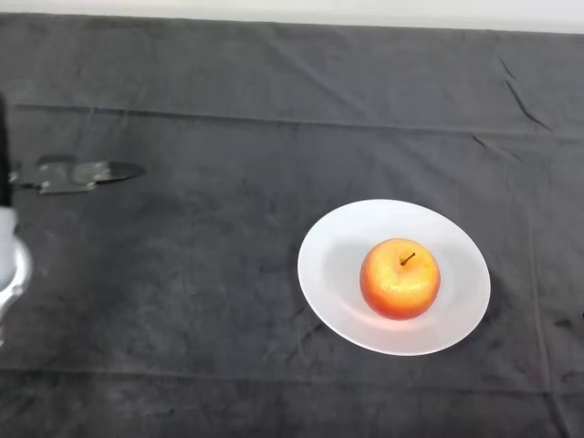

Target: Move the apple to the plate

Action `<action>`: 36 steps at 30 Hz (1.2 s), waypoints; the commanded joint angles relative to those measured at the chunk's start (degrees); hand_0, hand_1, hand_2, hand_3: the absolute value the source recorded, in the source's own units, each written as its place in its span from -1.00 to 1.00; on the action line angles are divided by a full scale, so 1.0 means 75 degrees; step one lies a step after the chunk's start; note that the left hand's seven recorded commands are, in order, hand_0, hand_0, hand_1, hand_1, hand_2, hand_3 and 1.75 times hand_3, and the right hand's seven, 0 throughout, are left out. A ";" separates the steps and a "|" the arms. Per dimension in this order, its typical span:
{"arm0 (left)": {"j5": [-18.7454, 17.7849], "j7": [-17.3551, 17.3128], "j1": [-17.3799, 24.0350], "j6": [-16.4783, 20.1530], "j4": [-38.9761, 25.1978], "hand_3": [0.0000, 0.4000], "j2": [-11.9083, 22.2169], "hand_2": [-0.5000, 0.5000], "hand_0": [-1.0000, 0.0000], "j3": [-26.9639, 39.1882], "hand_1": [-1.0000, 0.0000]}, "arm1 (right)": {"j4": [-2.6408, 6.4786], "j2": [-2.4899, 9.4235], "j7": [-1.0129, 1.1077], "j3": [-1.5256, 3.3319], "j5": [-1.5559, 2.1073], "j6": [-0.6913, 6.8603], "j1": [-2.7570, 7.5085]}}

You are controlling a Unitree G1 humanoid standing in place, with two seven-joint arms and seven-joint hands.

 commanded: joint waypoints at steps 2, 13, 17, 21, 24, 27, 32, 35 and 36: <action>0.0077 0.0162 0.0410 -0.0156 -0.0351 -1.00 0.0619 0.00 1.00 0.0458 1.00 | 0.0648 0.0586 -0.0015 -0.0106 0.0062 0.0703 0.0839; -0.0174 0.0220 0.0961 0.0045 -0.0452 -1.00 0.0993 0.00 1.00 0.1829 1.00 | 0.0638 0.0588 -0.0015 -0.0093 0.0074 0.0710 0.0842; -0.0126 0.0282 0.0987 0.0117 -0.0394 -1.00 0.1025 0.00 1.00 0.2200 1.00 | 0.0636 0.0588 -0.0015 -0.0089 0.0079 0.0711 0.0842; 0.0058 0.0416 0.0947 0.0182 -0.0337 -1.00 0.0949 0.00 1.00 0.2432 1.00 | 0.0635 0.0588 -0.0014 -0.0085 0.0083 0.0712 0.0843; 0.0239 0.0522 0.0897 0.0198 -0.0279 -1.00 0.0840 0.00 1.00 0.2532 1.00 | 0.0635 0.0589 -0.0014 -0.0082 0.0086 0.0712 0.0843; 0.0385 0.0577 0.0853 0.0219 -0.0238 -1.00 0.0747 0.00 1.00 0.2613 1.00 | 0.0634 0.0589 -0.0014 -0.0079 0.0089 0.0713 0.0843; 0.0552 0.0571 0.0807 0.0263 -0.0217 -1.00 0.0635 0.00 1.00 0.2732 1.00 | 0.0632 0.0589 -0.0013 -0.0074 0.0094 0.0714 0.0843; 0.0630 0.0535 0.0791 0.0282 -0.0215 -1.00 0.0577 0.00 1.00 0.2795 1.00 | 0.0631 0.0589 -0.0013 -0.0071 0.0097 0.0715 0.0844; 0.0655 0.0520 0.0787 0.0293 -0.0221 -1.00 0.0558 0.00 1.00 0.2814 1.00 | 0.0631 0.0589 -0.0013 -0.0070 0.0098 0.0715 0.0844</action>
